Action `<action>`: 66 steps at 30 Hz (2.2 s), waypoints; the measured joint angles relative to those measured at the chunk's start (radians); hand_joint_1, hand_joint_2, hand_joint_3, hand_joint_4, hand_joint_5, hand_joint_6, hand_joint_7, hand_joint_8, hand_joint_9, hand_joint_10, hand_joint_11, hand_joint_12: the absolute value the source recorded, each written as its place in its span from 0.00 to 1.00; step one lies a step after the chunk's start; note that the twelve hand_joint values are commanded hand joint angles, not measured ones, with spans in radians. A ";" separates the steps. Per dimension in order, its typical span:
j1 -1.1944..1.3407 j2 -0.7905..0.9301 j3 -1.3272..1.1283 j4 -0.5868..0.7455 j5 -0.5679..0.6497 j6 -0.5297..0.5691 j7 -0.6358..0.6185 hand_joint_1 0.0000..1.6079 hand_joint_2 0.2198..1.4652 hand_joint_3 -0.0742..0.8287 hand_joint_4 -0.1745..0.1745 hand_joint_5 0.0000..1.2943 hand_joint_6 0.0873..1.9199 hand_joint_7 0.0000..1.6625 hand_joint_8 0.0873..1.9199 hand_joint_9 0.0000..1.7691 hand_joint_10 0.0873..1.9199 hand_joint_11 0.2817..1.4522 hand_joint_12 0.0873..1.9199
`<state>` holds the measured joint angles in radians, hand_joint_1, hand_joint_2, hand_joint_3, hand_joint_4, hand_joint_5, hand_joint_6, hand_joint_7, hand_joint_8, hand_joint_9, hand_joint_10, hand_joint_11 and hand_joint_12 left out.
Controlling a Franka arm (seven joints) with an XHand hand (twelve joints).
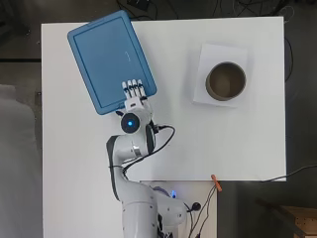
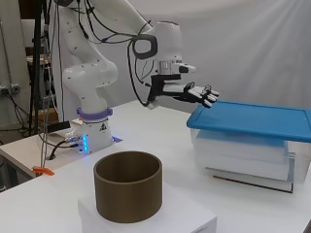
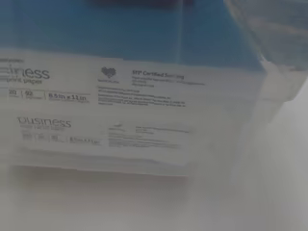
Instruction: Teleoperate dual arm-hand system to remove items from a box
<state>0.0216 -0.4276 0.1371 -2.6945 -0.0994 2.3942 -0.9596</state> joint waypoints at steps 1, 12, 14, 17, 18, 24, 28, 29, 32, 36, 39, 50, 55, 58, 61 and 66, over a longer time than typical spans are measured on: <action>0.001 0.003 0.007 -0.006 -0.015 0.016 -0.004 0.09 0.48 0.07 0.36 0.06 0.00 0.13 0.00 0.15 0.00 0.09 0.00; -0.001 0.031 0.059 -0.006 -0.158 0.042 0.091 0.21 0.42 0.06 0.40 0.05 0.00 0.11 0.00 0.16 0.00 0.09 0.00; -0.004 0.040 0.068 -0.010 -0.214 0.053 0.157 0.25 0.42 0.06 0.41 0.04 0.00 0.10 0.00 0.16 0.00 0.09 0.00; -0.009 0.073 0.081 -0.019 -0.294 0.097 0.252 0.37 0.47 0.09 0.38 0.05 0.00 0.09 0.00 0.16 0.00 0.11 0.00; -0.010 0.093 0.085 -0.022 -0.333 0.119 0.275 0.48 0.58 0.14 0.35 0.09 0.00 0.09 0.00 0.17 0.00 0.12 0.00; -0.010 0.121 0.114 -0.032 -0.332 0.142 0.475 0.61 0.85 0.16 0.12 0.38 0.00 0.31 0.00 0.31 0.00 0.14 0.00; 0.002 0.089 0.108 -0.039 -0.309 0.141 0.534 0.55 0.90 0.12 0.09 0.39 0.00 0.36 0.00 0.35 0.00 0.16 0.00; 0.008 0.064 0.098 -0.048 -0.299 0.152 0.507 0.49 0.90 0.12 0.09 0.40 0.00 0.37 0.00 0.36 0.00 0.16 0.00; 0.033 -0.046 0.069 -0.049 -0.226 0.166 0.354 0.40 0.91 0.10 0.10 0.43 0.00 0.40 0.00 0.39 0.00 0.20 0.00; 0.057 -0.096 0.037 0.069 -0.044 0.111 0.198 0.43 0.93 0.09 0.28 0.57 0.00 0.47 0.00 0.48 0.00 0.30 0.00; 0.061 -0.082 0.026 0.141 0.018 0.006 0.155 0.53 0.90 0.09 0.58 0.49 0.64 0.55 0.00 0.59 0.00 0.44 0.00; 0.079 0.078 -0.075 0.439 0.372 -0.073 -0.206 0.70 0.81 0.08 0.31 0.54 0.64 0.56 0.63 0.64 0.65 0.38 0.68; 0.096 0.152 -0.096 0.678 0.599 -0.283 -0.484 0.63 0.81 0.09 0.64 0.57 0.65 0.58 0.64 0.67 0.80 0.43 0.86; 0.113 0.122 -0.083 0.726 0.644 -0.395 -0.579 0.64 0.82 0.08 0.55 0.54 0.66 0.56 0.69 0.65 0.84 0.42 0.88; 0.128 0.087 -0.075 0.701 0.657 -0.488 -0.652 0.74 0.81 0.08 0.07 0.52 0.63 0.54 0.70 0.61 0.80 0.37 0.84; 0.165 0.009 -0.067 0.659 0.654 -0.594 -1.049 0.81 0.79 0.08 0.02 0.46 0.72 0.52 0.63 0.57 0.60 0.27 0.57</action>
<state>0.1862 -0.4189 0.0703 -2.0358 0.5545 1.8003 -2.0084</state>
